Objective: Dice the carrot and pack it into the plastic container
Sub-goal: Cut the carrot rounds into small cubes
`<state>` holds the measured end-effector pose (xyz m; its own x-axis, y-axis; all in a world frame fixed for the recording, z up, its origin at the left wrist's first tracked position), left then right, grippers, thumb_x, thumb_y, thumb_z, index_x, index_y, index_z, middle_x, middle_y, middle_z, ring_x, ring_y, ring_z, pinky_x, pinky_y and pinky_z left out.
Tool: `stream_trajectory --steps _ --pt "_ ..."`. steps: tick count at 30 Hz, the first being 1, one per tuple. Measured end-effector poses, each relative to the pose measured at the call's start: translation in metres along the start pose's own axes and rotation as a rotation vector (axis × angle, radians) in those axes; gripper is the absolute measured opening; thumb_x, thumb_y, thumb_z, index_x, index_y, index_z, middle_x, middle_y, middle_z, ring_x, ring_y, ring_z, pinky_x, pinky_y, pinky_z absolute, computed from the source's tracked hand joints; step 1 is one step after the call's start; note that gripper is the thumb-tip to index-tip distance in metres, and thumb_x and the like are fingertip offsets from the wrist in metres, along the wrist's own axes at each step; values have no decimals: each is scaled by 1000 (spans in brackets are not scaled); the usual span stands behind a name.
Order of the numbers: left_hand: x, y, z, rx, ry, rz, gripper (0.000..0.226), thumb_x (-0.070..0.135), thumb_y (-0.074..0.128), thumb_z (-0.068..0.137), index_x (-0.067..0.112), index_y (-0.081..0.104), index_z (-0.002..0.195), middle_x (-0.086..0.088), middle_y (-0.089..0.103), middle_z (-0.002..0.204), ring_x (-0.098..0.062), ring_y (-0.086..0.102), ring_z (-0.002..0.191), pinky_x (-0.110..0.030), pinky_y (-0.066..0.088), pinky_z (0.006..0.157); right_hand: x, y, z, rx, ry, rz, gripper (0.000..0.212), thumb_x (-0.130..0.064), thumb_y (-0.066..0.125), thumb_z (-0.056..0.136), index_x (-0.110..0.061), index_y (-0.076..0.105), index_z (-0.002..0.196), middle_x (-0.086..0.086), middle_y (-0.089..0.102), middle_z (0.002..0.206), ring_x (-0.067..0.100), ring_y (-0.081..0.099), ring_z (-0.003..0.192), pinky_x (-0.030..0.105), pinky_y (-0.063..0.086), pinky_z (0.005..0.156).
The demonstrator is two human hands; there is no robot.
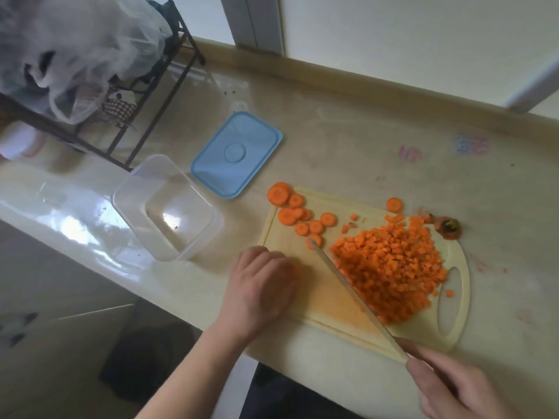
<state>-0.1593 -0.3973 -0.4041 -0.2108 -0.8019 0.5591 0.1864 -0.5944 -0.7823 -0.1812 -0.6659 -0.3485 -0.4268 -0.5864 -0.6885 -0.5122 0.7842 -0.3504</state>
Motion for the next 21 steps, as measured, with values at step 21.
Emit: stream_trajectory --steps 21 --pt "14 30 -30 -10 136 -80 21 0 75 89 0 76 110 -12 71 112 -31 65 103 -41 54 86 -7 26 7 -90 -67 -142 33 -83 37 68 -82 43 100 -49 53 79 -22 51 79 0 37 67"
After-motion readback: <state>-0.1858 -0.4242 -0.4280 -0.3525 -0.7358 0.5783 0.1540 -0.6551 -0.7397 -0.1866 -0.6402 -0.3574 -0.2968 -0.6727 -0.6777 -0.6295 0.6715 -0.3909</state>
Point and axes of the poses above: each hand's wrist, its own z-axis towards the middle knuckle, its own y-axis out of the palm, x = y × z, the point moved 6 cm from there along z, towards the middle knuckle
